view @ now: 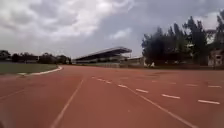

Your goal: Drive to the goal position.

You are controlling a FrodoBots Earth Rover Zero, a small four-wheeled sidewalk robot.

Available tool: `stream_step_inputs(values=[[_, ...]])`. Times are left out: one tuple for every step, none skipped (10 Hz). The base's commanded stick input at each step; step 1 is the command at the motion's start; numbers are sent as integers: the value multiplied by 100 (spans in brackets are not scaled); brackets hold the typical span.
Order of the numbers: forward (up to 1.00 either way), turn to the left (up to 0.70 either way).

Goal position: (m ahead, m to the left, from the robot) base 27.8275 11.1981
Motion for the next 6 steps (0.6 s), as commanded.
stream_step_inputs(values=[[30, 0], [30, 0], [30, 0], [30, 0], [30, 0], [30, 0]])
